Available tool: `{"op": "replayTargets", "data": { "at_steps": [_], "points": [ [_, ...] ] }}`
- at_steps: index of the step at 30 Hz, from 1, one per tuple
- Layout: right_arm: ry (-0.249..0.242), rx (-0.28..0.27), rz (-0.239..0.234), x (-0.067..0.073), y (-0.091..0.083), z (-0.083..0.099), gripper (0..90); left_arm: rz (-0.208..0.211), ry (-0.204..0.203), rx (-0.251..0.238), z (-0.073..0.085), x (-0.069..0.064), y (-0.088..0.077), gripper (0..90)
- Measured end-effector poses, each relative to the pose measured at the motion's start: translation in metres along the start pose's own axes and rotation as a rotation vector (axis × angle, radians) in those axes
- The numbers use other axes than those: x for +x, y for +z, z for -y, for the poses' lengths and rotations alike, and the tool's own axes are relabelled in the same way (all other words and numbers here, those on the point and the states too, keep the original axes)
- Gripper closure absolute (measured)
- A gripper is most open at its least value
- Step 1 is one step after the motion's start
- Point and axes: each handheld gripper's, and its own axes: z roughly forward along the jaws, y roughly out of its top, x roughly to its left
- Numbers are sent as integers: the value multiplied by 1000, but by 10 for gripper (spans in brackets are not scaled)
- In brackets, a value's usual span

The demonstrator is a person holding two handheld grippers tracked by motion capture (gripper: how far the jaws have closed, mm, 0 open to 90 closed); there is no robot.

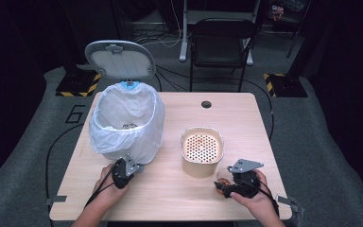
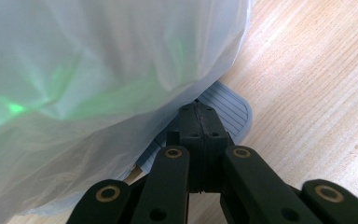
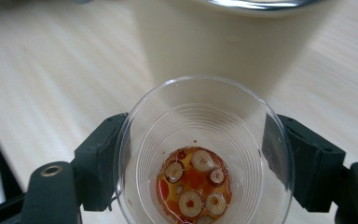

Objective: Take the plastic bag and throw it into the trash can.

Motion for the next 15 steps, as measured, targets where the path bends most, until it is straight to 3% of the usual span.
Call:
{"op": "replayTargets", "data": {
  "at_steps": [1,2,3,4,5,6,9,15],
  "points": [
    [14,-5,29,-12,-4,1,238,2,1,1,0,0,0,900],
    [14,-5,29,-12,-4,1,238,2,1,1,0,0,0,900],
    [50,-8,66,-22,-7,0,239,-1,0,-1,0,0,0,900],
    [50,-8,66,-22,-7,0,239,-1,0,-1,0,0,0,900],
    [59,-8,94,-35,-9,-2,239,-1,1,-1,0,0,0,900],
    [59,-8,94,-35,-9,-2,239,-1,1,-1,0,0,0,900],
    [82,-6,147,-60,-9,-5,238,1,2,1,0,0,0,900],
    [126,-2,180,-82,-1,-2,235,3,0,1,0,0,0,900]
  ]
}}
